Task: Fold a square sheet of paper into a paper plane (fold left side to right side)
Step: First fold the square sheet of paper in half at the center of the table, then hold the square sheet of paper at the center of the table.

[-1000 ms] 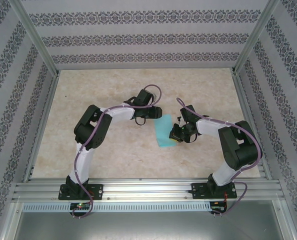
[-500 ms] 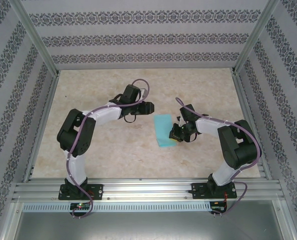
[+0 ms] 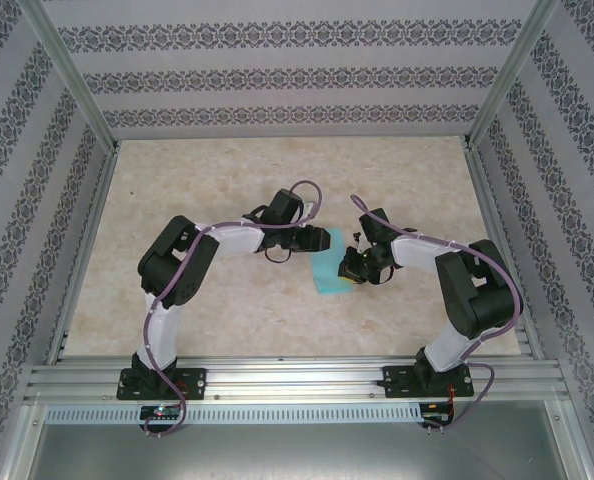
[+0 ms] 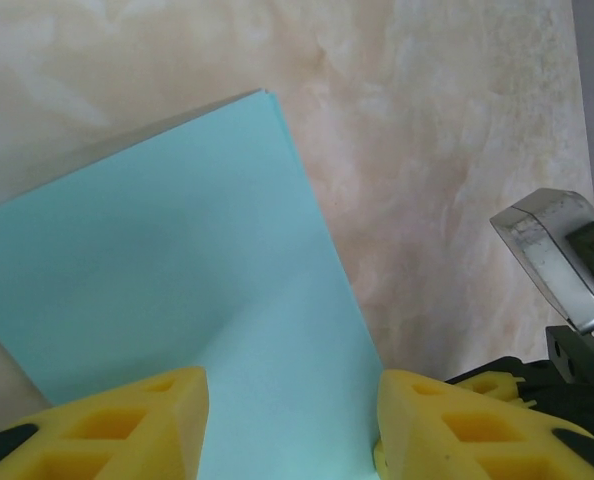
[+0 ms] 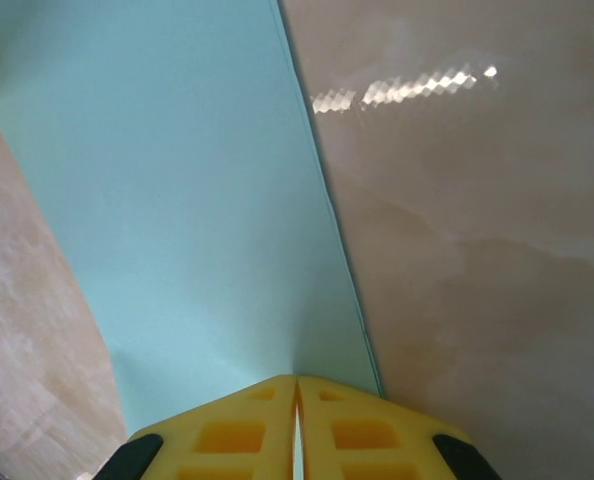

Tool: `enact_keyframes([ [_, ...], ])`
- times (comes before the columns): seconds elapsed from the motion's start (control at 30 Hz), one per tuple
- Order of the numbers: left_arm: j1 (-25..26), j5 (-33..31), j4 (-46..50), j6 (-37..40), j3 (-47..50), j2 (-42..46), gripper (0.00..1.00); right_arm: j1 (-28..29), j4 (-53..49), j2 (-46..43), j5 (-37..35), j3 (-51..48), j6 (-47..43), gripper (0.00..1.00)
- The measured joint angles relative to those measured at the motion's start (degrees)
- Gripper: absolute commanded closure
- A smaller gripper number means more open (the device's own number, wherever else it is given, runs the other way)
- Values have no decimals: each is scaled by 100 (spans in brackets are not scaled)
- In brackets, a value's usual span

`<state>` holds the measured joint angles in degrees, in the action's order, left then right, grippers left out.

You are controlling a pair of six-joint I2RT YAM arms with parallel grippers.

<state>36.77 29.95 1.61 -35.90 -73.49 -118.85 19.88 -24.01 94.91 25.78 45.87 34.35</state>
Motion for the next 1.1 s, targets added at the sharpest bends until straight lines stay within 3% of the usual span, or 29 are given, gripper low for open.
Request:
enact_keyframes([
  [0.3, 0, -68, -33, -17, 4, -129, 51, -94, 90, -717, 2, -26, 26, 81],
  [0.5, 0, -72, -33, -17, 4, -133, 51, -518, 133, -1088, 0, 160, 44, 84],
  [0.87, 0, -90, -33, -15, 4, -133, 51, -686, 1060, 796, 494, 1261, 577, 87],
  [1.1, 0, -92, -33, -15, 4, -133, 51, -625, 1296, 1528, 658, 1652, 737, 87],
])
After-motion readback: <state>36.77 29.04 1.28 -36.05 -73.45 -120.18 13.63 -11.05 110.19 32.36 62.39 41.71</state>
